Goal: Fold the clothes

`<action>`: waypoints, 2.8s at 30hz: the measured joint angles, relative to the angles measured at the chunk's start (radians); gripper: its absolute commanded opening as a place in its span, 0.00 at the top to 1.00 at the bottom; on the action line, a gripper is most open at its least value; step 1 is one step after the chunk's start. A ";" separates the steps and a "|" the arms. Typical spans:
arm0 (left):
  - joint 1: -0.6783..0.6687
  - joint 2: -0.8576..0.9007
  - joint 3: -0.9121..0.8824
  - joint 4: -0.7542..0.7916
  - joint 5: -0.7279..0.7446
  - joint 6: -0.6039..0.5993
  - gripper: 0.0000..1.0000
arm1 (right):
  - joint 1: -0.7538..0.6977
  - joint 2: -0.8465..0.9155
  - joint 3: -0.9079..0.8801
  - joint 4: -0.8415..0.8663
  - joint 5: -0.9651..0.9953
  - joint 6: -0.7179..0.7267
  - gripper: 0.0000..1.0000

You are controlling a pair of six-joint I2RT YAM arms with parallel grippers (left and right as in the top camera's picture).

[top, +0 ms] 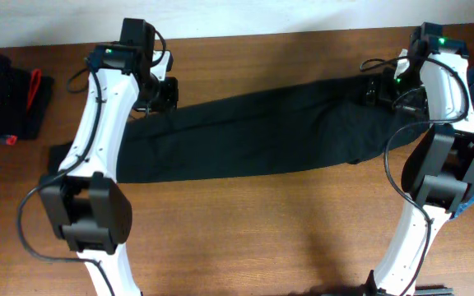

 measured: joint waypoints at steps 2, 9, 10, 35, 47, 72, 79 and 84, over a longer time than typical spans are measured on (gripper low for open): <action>-0.002 0.036 0.000 0.010 0.000 0.023 0.76 | 0.000 0.000 -0.002 0.005 0.000 0.000 0.01; -0.043 0.122 -0.005 -0.023 -0.014 0.264 0.45 | 0.000 0.000 -0.004 0.007 0.000 -0.003 0.01; -0.050 0.123 -0.005 -0.020 -0.021 0.303 0.44 | 0.000 0.000 -0.004 0.007 0.000 -0.003 0.01; -0.071 0.240 -0.005 0.041 -0.079 0.809 0.41 | 0.000 0.000 -0.004 0.008 0.000 -0.011 0.01; -0.071 0.243 -0.005 -0.002 -0.079 0.898 0.43 | 0.000 0.000 -0.004 0.015 0.000 -0.011 0.01; -0.073 0.243 -0.021 -0.002 -0.105 0.923 0.99 | 0.000 0.000 -0.004 0.022 0.001 -0.011 0.01; -0.073 0.243 0.049 -0.059 -0.114 0.919 0.99 | 0.000 0.000 -0.004 0.030 0.021 -0.010 0.02; -0.073 0.243 0.099 -0.089 -0.117 0.915 0.99 | 0.000 0.000 -0.004 0.058 0.027 -0.011 0.01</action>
